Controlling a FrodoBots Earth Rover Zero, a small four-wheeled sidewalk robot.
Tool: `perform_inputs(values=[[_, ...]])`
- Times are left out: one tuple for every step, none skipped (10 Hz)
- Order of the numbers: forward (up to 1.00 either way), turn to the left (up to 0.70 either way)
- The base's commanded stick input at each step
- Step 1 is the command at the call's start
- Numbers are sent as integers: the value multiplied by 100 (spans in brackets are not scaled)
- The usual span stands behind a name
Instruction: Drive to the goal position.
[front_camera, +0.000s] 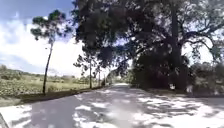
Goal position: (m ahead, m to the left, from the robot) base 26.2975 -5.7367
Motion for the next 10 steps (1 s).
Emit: perform_inputs(values=[[85,0],[85,0],[85,0],[85,0],[85,0],[85,0],[85,0],[85,0],[85,0],[85,0]])
